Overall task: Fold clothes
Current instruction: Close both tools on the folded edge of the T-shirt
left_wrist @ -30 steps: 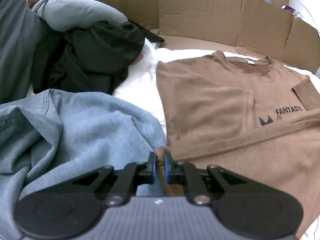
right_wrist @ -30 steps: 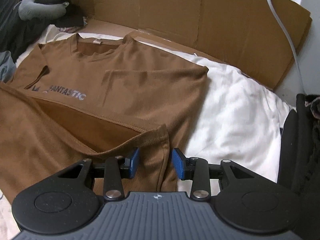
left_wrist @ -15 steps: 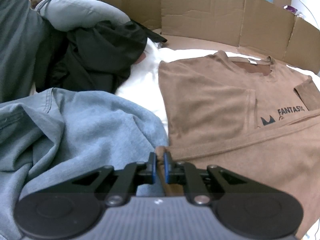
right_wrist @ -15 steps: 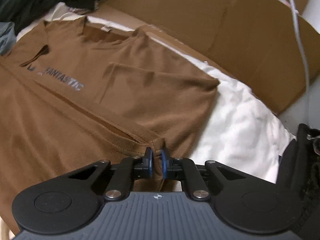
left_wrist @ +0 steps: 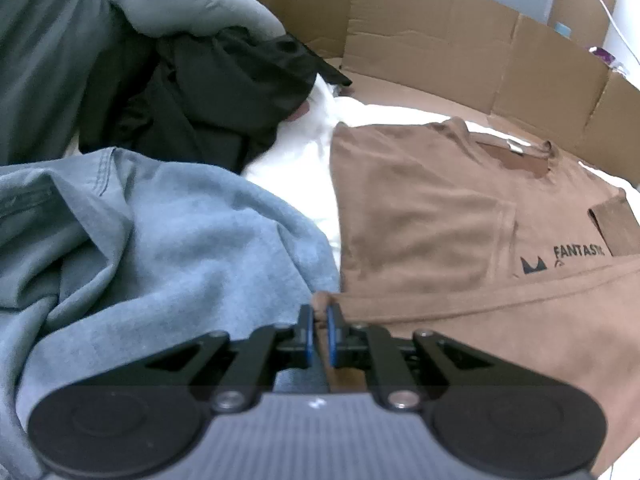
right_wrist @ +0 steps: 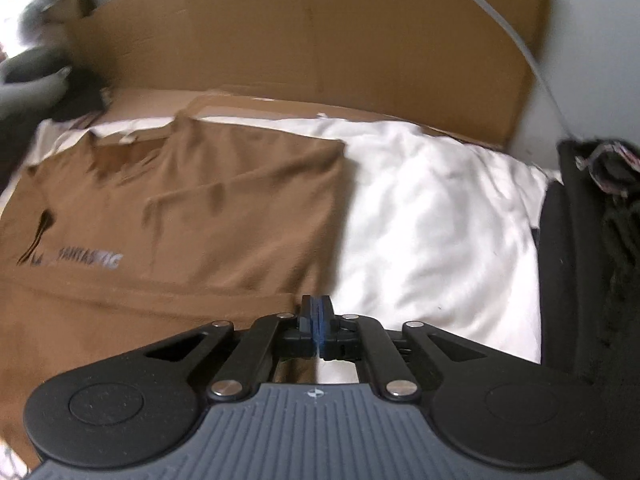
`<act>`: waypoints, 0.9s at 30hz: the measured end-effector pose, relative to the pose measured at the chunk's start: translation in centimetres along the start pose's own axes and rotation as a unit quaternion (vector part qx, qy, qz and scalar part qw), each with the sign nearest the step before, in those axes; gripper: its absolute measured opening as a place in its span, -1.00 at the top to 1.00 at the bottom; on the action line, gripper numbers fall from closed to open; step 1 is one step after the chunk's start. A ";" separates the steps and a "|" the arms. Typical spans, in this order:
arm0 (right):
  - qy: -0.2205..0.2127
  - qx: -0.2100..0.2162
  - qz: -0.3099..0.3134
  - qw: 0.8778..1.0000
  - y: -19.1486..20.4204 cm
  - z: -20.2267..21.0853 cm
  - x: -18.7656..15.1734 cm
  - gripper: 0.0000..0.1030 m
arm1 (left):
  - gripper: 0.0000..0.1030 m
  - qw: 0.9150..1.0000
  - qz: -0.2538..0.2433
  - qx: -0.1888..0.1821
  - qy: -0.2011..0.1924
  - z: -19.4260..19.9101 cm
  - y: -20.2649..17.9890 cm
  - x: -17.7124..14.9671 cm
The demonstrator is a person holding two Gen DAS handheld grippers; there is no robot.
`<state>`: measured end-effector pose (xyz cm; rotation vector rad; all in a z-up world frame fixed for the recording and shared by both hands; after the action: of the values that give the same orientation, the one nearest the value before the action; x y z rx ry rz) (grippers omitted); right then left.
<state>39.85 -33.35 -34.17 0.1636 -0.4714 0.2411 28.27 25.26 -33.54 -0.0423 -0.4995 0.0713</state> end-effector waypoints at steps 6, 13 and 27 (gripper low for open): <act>0.015 0.005 0.032 0.999 2.1 -1.0 -0.4 0.20 | 0.69 1.000 -0.007 -0.003 -0.001 -0.2 -0.2 -0.1; 0.027 0.001 0.045 0.999 3.1 -2.2 -0.4 0.19 | 0.40 0.999 -0.033 -0.001 0.001 -0.9 -1.0 -0.5; 0.012 -0.001 0.079 0.997 3.5 -1.2 -0.8 0.94 | 0.86 0.999 -0.025 0.022 -0.008 0.0 -1.2 -0.2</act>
<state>38.70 -29.90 -35.24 0.1205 -0.4611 0.3968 28.19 24.04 -33.57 0.0149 -0.5140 0.0333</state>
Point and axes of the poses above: each gripper's, at about its wrist camera, not at the fingertips, and z roughly against the way its jaws point, y to its left, x to its top, the point moved 3 cm from there along -z, roughly the way its jaws point, and after that the axes turned 6 degrees about y, right-handed, at the moved point
